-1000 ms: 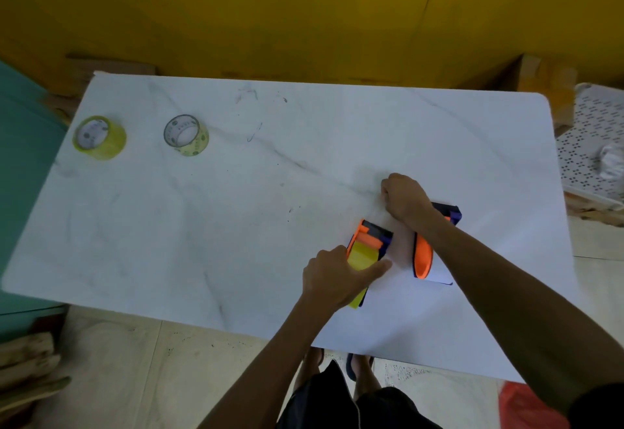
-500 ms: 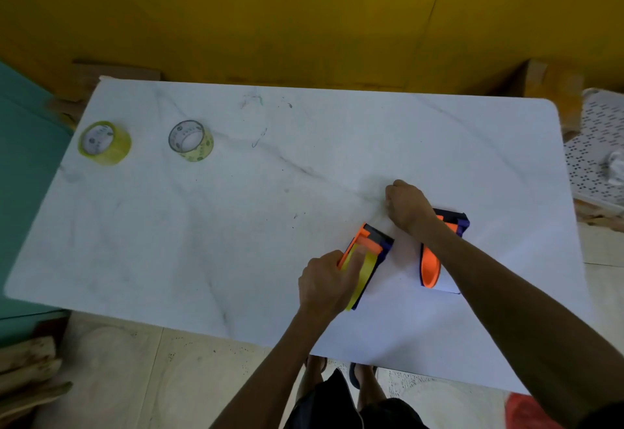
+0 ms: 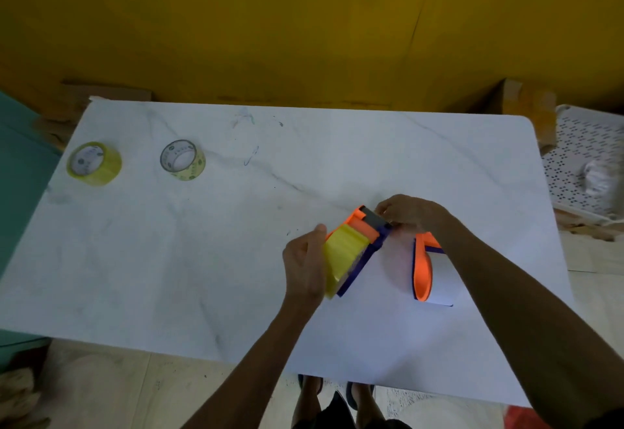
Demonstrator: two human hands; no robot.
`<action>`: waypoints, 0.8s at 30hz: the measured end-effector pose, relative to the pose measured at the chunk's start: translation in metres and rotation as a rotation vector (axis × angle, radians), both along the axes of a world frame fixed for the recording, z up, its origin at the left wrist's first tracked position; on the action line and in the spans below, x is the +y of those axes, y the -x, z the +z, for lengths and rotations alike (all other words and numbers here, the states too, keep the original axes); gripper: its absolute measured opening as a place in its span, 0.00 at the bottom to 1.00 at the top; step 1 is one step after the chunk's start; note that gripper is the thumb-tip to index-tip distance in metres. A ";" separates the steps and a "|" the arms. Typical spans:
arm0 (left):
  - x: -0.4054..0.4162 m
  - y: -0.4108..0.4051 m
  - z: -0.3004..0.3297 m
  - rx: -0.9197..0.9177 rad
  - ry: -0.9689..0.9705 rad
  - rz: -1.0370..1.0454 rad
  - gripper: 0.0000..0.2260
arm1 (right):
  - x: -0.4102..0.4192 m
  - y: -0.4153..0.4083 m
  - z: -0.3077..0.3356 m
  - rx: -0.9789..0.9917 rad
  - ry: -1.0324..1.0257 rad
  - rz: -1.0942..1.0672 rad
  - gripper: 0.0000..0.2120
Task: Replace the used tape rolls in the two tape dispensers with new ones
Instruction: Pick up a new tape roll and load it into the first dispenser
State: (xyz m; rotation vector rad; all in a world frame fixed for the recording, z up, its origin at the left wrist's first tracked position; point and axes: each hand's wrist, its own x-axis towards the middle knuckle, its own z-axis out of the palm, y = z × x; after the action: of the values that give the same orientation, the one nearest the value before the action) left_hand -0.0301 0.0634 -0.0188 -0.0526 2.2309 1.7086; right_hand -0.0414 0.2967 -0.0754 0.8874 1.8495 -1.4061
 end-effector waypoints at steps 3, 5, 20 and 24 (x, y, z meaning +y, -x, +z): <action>-0.001 0.012 0.013 -0.022 -0.047 0.040 0.21 | -0.005 -0.006 0.000 -0.041 0.387 -0.336 0.10; 0.000 0.015 0.018 -0.031 -0.077 0.077 0.23 | -0.012 -0.009 -0.001 0.006 0.548 -0.490 0.11; 0.046 0.017 0.033 0.030 -0.046 0.190 0.27 | -0.068 -0.032 0.001 0.447 0.883 -0.956 0.28; 0.051 0.012 0.026 0.004 0.002 0.206 0.26 | -0.073 -0.038 0.010 0.464 0.634 -0.875 0.28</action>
State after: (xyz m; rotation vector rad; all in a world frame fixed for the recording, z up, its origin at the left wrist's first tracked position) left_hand -0.0419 0.1145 0.0067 -0.2891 2.2982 1.8104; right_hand -0.0038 0.2234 -0.0659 1.1309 1.1259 -2.7213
